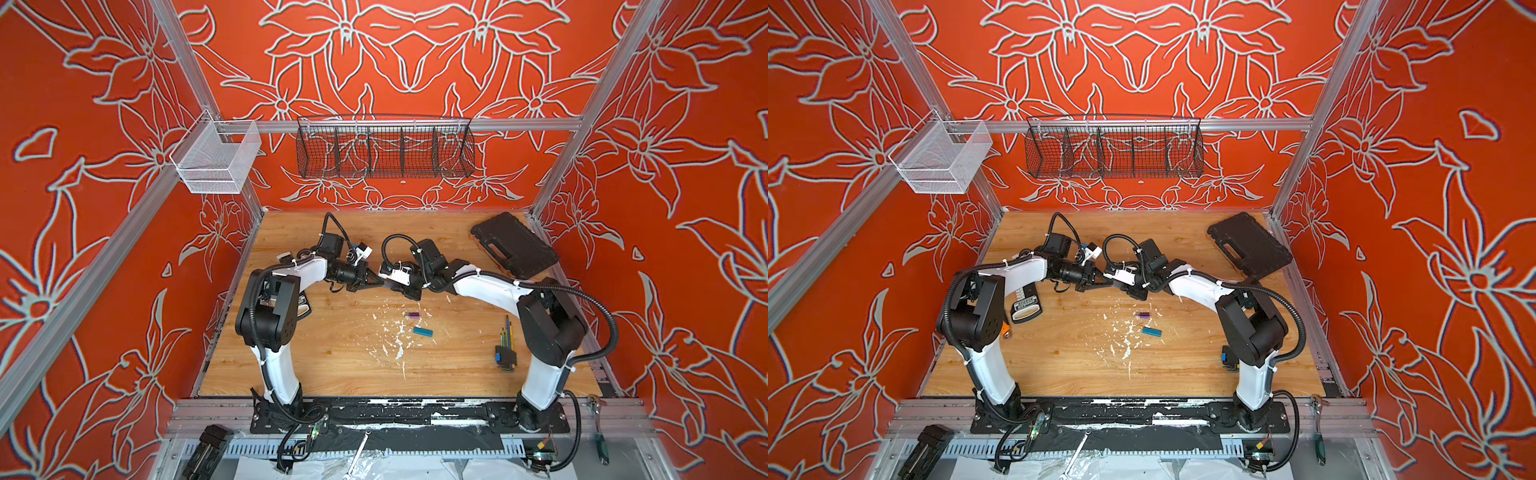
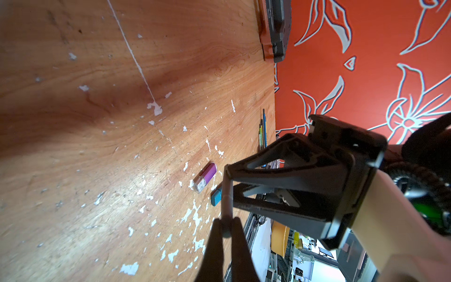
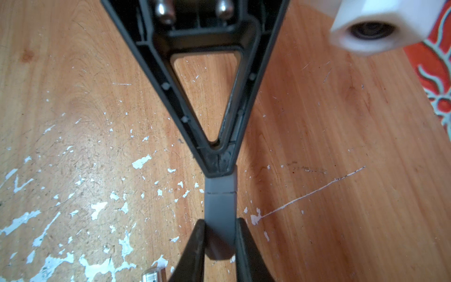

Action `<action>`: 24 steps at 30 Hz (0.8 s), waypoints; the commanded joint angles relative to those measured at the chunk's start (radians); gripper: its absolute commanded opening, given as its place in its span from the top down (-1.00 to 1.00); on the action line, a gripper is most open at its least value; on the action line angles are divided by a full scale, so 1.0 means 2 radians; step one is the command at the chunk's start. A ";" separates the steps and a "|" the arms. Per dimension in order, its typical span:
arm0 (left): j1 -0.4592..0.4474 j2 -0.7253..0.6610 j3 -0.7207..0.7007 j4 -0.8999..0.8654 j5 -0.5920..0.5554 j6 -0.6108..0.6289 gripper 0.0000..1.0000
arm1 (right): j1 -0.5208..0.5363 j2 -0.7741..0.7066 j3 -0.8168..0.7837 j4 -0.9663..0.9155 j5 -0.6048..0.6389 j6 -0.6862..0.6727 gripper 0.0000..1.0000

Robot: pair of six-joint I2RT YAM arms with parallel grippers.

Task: Close the usb drive cover
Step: Close the cover of the USB drive.

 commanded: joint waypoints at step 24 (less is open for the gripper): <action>-0.009 -0.021 0.002 0.029 -0.009 -0.031 0.53 | -0.007 -0.017 0.023 -0.005 -0.012 -0.065 0.80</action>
